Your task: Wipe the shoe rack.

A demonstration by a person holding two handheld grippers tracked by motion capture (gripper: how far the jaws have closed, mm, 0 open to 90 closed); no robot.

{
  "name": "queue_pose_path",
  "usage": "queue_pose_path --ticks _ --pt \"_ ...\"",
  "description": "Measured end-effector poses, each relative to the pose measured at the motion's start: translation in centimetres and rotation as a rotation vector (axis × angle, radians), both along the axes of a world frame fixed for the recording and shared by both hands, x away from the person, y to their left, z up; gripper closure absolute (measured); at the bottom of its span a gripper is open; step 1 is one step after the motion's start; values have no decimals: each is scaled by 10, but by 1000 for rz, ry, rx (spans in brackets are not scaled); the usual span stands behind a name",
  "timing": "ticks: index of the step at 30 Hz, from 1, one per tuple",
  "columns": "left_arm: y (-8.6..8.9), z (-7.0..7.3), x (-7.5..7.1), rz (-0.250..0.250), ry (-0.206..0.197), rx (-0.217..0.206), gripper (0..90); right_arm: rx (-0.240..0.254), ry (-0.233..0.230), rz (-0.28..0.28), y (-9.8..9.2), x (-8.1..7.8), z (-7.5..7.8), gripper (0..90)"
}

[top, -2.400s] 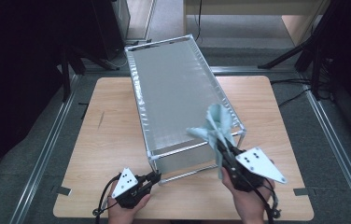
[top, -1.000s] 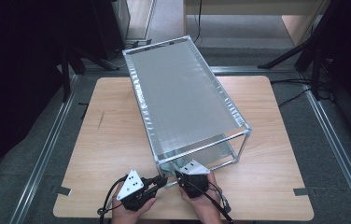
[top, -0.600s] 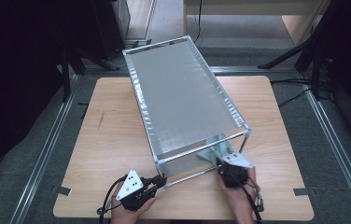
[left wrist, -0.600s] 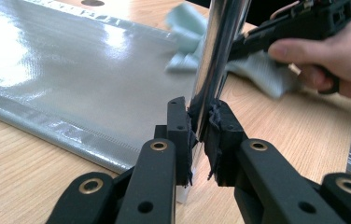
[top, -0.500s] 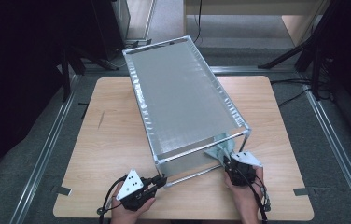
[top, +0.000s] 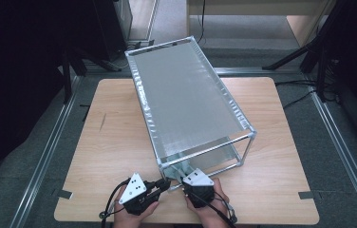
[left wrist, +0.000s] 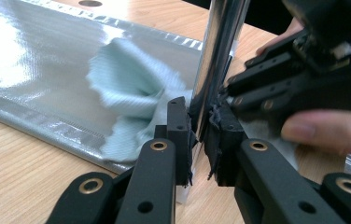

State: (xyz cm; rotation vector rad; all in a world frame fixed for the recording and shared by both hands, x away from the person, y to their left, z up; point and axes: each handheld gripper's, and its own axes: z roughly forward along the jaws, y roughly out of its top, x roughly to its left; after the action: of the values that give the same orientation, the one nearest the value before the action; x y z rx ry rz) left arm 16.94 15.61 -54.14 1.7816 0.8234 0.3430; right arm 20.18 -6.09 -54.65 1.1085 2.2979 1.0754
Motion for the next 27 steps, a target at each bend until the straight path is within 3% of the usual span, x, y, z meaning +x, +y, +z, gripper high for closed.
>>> queue_pose_path --ticks 2,3,4,10,15,17,21,24,27 --pt "0 0 0 2 0 -1 809 -6 -9 -42 -17 3 2 821" --pt "0 0 0 2 0 -1 809 -6 -9 -42 -17 3 2 821" --pt "1 0 1 8 0 -1 809 2 0 -108 -45 5 5 822" --pt "8 0 5 35 5 -1 808 23 15 -324 -137 3 17 823" --pt "14 0 8 58 4 0 808 50 -29 -470 -195 0 36 823" --pt "18 0 9 67 6 -1 808 91 -48 -530 -214 1 41 823" --pt "24 0 11 80 10 -8 806 120 -82 -605 -230 9 46 824" --pt "28 -1 11 86 11 -7 806 95 -67 -603 -230 18 39 789" --pt "31 -1 12 94 12 -9 805 98 -40 -574 -225 22 34 526"
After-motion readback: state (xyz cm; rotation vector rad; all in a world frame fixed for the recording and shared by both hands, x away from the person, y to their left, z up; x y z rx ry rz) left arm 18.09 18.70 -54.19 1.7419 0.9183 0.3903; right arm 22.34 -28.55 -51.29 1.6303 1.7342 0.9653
